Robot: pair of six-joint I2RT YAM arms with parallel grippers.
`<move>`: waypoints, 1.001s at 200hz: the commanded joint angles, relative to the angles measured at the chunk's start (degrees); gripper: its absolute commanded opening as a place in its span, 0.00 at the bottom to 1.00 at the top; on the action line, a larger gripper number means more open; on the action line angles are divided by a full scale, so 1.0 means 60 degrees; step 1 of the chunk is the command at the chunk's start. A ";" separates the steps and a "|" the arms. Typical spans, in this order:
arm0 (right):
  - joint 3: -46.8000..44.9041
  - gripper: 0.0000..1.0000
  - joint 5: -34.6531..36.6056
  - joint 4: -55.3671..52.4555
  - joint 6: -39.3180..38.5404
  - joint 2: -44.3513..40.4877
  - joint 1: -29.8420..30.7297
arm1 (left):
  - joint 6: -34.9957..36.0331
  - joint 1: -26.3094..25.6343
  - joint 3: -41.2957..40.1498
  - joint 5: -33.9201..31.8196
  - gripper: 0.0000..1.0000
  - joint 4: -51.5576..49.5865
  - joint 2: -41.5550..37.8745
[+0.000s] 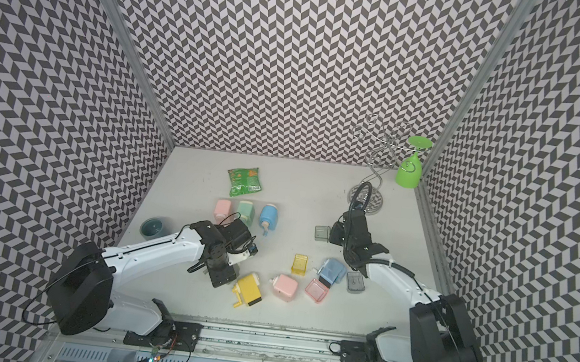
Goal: Put the tray back into the pencil sharpener
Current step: Pick up the pencil sharpener from the center of the board.
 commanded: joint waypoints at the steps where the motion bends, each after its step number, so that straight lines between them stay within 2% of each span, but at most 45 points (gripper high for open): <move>1: -0.0018 0.36 -0.0077 0.0449 -0.0053 -0.0304 -0.0074 | 0.0019 0.0049 -0.0068 0.0041 0.68 0.0585 0.0138; 33: -0.0061 0.36 -0.0078 0.0420 -0.0029 -0.0403 -0.0093 | 0.0130 0.0046 0.0005 0.0057 0.66 0.0611 0.0208; 59: -0.0105 0.36 -0.0089 0.0447 -0.0012 -0.0450 -0.0089 | 0.0306 0.0053 -0.0009 -0.0106 0.56 0.0655 0.0102; 79: -0.0097 0.36 -0.0094 0.0453 0.0004 -0.0445 -0.0089 | 0.0595 0.0046 -0.0118 -0.0284 0.44 0.0669 -0.0168; 119: -0.0110 0.36 -0.0145 0.0456 0.0003 -0.0456 -0.0096 | 0.1067 0.0050 -0.0434 -0.0668 0.35 0.0699 -0.1152; 136: -0.0095 0.36 -0.0152 0.0450 0.0005 -0.0445 -0.0089 | 0.1152 0.0068 -0.0343 -0.0708 0.34 0.0606 -0.1609; 167: -0.0122 0.36 -0.0151 0.0463 0.0003 -0.0440 -0.0089 | 0.1368 0.0054 0.0501 -0.0144 0.29 0.0003 -0.2234; 200: -0.0198 0.36 -0.0100 0.0579 -0.0033 -0.0371 -0.0100 | 0.2360 -0.0244 0.2148 0.0590 0.27 -0.0221 -0.2155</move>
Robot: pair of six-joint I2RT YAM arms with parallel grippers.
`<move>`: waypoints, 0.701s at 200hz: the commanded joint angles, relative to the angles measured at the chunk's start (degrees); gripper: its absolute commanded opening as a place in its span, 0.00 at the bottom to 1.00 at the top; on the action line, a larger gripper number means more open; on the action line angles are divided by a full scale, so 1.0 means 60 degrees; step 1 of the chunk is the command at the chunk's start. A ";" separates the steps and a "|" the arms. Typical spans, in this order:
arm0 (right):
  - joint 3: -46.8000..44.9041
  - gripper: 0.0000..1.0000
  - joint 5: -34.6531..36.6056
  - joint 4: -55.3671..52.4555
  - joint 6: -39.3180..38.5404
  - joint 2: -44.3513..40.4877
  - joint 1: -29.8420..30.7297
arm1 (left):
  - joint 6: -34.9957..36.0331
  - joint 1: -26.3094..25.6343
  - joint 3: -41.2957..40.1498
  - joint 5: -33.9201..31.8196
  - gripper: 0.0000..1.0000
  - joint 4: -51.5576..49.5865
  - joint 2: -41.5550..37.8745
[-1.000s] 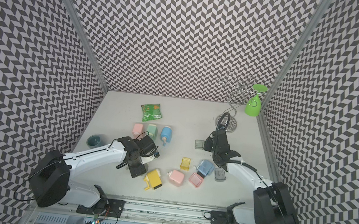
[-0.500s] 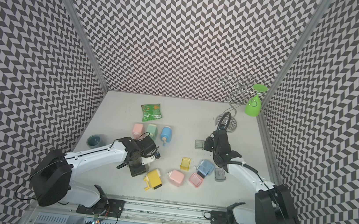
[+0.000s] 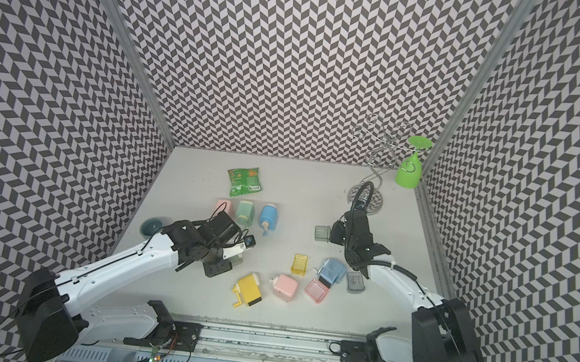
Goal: Put the tray back into the pencil sharpener
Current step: Pick up the pencil sharpener from the center of the board, then place the pencil sharpener at the center of the board.
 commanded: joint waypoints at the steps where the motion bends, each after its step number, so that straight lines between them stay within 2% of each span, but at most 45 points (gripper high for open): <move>1: -0.0150 0.36 0.0046 0.0539 -0.0034 -0.0145 -0.0058 | 0.0900 -0.0227 0.1309 0.0678 0.27 -0.0048 -0.0018; 21: -0.0153 0.36 -0.0069 0.0591 -0.0044 -0.0117 -0.0111 | 0.1607 -0.0526 0.2718 0.0791 0.27 -0.0030 0.1026; 54: -0.0245 0.36 -0.0567 0.0664 0.0098 -0.0214 -0.0475 | 0.3083 -0.0976 0.5426 0.0907 0.29 -0.0707 0.3811; 97: -0.0319 0.36 -0.0884 0.0650 0.0088 -0.0577 -0.0988 | 0.4648 -0.0974 0.8070 0.0832 0.30 -0.0876 0.6754; 140: -0.0224 0.36 -0.1149 0.0560 0.0028 -0.0574 -0.1214 | 0.5152 -0.0715 1.0238 0.0897 0.30 -0.1259 0.9449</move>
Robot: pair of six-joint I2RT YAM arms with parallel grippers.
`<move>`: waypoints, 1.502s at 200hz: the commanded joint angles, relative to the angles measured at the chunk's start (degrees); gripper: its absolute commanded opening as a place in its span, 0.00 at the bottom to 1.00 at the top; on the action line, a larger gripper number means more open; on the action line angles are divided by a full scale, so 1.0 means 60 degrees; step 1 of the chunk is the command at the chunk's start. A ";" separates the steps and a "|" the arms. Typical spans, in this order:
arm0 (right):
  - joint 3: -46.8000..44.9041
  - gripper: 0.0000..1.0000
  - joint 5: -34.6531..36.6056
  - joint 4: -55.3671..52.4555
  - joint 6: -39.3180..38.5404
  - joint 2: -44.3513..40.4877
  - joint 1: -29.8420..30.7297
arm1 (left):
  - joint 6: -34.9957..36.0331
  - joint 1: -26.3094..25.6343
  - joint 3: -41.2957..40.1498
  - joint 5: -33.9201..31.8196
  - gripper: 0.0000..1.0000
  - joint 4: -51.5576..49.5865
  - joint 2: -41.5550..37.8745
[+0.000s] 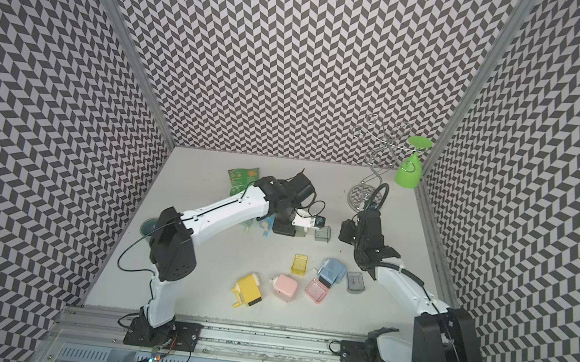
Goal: Put the tray back into the pencil sharpener
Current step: Place the pencil sharpener at the center of the board, then pick up the pencil sharpener from the center of the board.
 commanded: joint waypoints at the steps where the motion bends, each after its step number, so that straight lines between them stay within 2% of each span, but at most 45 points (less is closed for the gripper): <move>1: 0.0020 0.36 -0.0261 0.0387 -0.0034 -0.0176 -0.0101 | 0.0673 0.0204 0.0958 0.0160 0.30 -0.0453 0.0853; 25: 0.0021 0.36 -0.0399 0.0379 -0.0034 -0.0096 -0.0135 | 0.0701 0.0425 0.1439 0.0070 0.30 -0.0580 0.1700; 79: 0.0040 0.36 -0.0858 0.0622 -0.0253 0.0817 -0.0282 | 0.0828 0.0796 0.1473 0.0775 0.36 -0.0639 0.2184; 90: -0.0003 0.36 -0.1018 0.0727 -0.0250 0.0968 -0.0354 | 0.0850 0.0855 0.1465 0.0942 0.41 -0.0630 0.2199; 127: -0.0096 0.36 -0.1187 0.0900 -0.0282 0.1206 -0.0374 | 0.0888 0.0938 0.1524 0.1214 0.68 -0.0318 0.2201; 157: -0.0084 0.36 -0.1273 0.0960 -0.0351 0.1343 -0.0404 | 0.0978 0.0963 0.1602 0.1745 0.76 -0.0235 0.2121; 214: 0.0200 0.37 -0.1910 0.1143 -0.0532 0.2079 -0.0435 | 0.0991 0.1125 0.0648 0.2327 0.72 0.0743 0.1509; 300: 0.0873 0.38 -0.2814 0.1515 -0.0700 0.3305 -0.0419 | 0.0861 0.1249 -0.0394 0.2330 0.63 0.1779 0.1039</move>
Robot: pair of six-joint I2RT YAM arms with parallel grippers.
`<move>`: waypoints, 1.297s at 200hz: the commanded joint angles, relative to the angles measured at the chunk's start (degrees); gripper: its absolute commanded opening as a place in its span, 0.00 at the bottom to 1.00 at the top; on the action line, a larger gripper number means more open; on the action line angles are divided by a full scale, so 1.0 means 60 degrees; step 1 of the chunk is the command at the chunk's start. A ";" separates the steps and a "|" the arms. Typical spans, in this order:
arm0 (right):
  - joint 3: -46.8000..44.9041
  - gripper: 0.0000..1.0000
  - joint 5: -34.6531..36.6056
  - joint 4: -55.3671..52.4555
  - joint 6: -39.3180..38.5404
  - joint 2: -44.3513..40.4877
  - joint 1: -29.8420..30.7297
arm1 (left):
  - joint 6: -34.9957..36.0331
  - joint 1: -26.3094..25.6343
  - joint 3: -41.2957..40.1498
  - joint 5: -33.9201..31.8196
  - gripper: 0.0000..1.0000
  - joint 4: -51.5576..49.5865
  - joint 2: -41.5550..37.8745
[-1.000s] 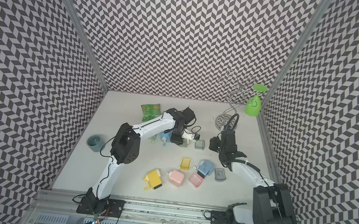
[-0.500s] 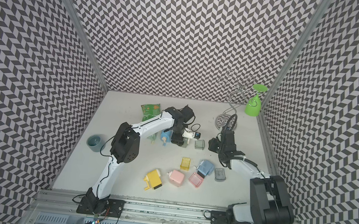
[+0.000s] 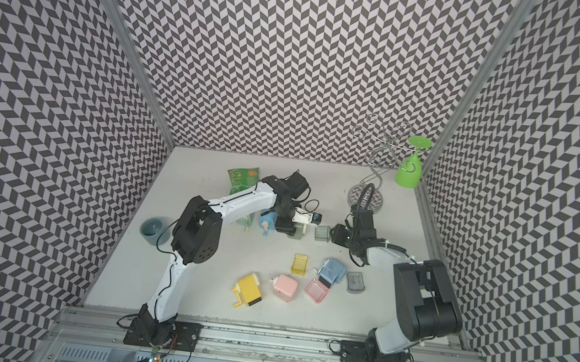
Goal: Put the tray back into the pencil sharpener
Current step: Pick up the pencil sharpener from the center of the board, then close the container of the pencil sharpener.
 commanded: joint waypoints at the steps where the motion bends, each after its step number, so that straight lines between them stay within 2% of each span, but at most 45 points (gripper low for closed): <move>1: 0.0332 0.38 -0.0354 0.0648 -0.0146 0.0284 -0.0018 | 0.0027 0.0061 -0.0227 0.0187 0.62 0.0556 -0.0488; 17: 0.0443 0.37 -0.0433 0.0685 -0.0150 0.0516 0.0013 | 0.0006 0.0058 -0.0300 0.0234 0.61 0.0744 -0.0558; 83: 0.0700 0.22 -0.0707 0.0744 -0.0235 0.1208 0.0161 | -0.0164 0.0062 -0.0232 0.0285 0.57 0.1157 -0.0386; 140: 0.0920 0.15 -0.0792 0.0773 -0.0113 0.1434 0.0498 | -0.0277 0.0036 0.0465 0.0738 0.56 0.0398 0.0081; 189: 0.0939 0.13 -0.0730 0.0839 0.0258 0.1520 0.0627 | -0.0559 -0.0036 0.0934 0.0549 0.57 -0.0432 0.0428; 224: 0.0909 0.13 -0.0828 0.0916 0.0426 0.1531 0.0663 | -0.0819 -0.0055 0.0896 0.0119 0.56 -0.0301 0.0545; 259: 0.0953 0.13 -0.1021 0.0968 0.0509 0.1504 0.0730 | -0.0990 -0.0159 0.0941 0.0231 0.57 0.0061 0.0590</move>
